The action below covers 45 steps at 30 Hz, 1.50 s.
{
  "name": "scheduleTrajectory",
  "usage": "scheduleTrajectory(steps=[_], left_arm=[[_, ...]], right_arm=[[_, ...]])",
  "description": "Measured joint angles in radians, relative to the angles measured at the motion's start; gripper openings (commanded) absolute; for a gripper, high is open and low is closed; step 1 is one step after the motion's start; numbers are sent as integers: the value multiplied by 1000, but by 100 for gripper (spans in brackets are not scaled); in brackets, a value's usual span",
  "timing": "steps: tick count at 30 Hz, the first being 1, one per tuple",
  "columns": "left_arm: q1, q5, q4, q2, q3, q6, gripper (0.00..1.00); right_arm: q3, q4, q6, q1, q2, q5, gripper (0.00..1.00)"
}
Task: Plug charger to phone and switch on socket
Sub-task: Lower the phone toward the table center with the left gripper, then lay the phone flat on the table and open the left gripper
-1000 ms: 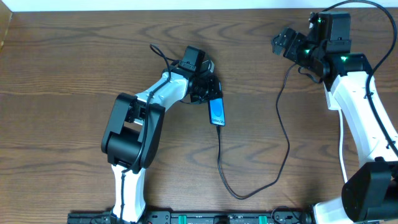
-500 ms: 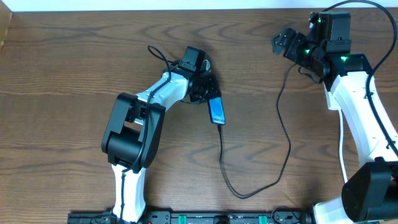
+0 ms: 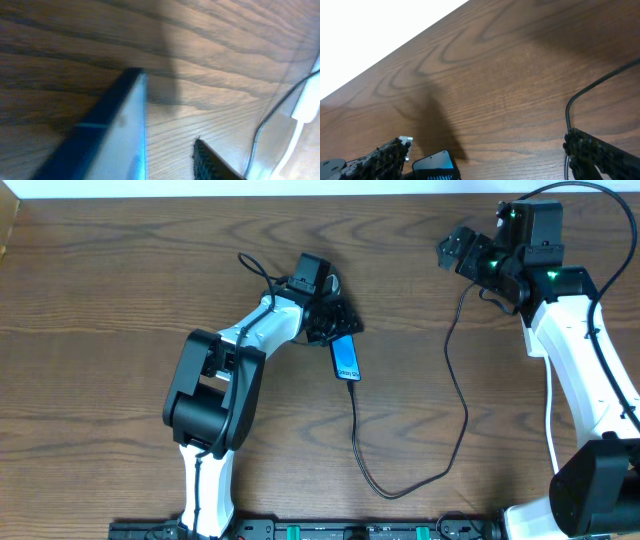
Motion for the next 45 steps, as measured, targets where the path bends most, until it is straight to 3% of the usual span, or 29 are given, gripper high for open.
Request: scheduleTrajectory(steps=[2,6,38,45], left_arm=[[1,6,-1,-2,3,0,66],[-3,-17,-19,-11,13,0,72],[-36,-71,-35,-20,17,4,73],[-48,-141,-84,-27,26,4,78]], right_arm=[[0,0,0,0,0,0,99],[0,-6,0,0,0,0,99],[0,-15,0,0,0,0,99],[0,-15,0,0,0,0,99]])
